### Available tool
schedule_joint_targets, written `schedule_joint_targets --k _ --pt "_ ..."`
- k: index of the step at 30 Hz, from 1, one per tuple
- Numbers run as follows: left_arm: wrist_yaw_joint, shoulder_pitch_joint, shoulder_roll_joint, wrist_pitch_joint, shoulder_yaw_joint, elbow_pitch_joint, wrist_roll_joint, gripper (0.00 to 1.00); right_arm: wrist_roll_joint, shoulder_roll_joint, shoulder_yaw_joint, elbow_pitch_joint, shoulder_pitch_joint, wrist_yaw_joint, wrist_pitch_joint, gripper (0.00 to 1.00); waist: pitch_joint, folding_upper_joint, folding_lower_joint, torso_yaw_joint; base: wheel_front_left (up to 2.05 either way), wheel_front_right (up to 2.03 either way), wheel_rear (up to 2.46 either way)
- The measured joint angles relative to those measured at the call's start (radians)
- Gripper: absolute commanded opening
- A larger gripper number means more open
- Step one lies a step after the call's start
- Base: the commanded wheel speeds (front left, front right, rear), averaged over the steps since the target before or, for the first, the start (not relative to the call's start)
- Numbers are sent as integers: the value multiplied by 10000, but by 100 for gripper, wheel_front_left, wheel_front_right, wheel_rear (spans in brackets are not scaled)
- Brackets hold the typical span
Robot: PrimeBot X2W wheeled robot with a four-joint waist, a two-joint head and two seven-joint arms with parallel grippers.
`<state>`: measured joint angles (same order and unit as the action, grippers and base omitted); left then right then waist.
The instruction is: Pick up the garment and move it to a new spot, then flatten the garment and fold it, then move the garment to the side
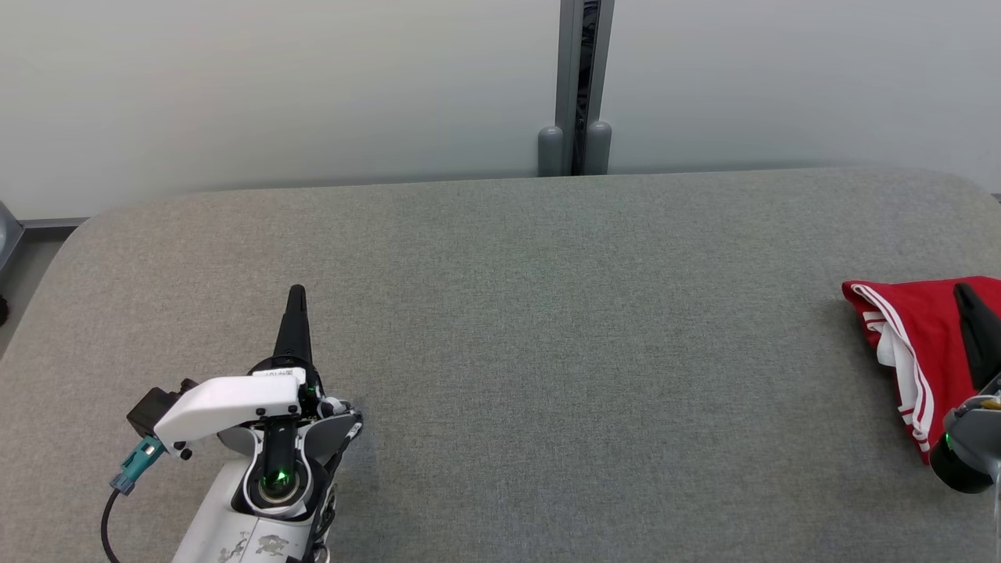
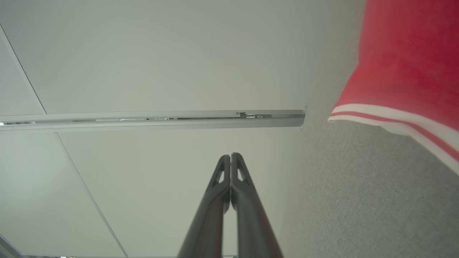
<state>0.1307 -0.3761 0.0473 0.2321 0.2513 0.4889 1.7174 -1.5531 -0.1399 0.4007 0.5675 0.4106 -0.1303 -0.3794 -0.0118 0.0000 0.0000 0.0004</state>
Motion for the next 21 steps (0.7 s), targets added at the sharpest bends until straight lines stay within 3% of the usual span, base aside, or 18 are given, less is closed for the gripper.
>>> schedule_joint_targets --k 21 --pt "0 0 0 0 0 0 0 0 -25 -12 -33 0 0 0 4 0 0 0 0 0 0 0 0"
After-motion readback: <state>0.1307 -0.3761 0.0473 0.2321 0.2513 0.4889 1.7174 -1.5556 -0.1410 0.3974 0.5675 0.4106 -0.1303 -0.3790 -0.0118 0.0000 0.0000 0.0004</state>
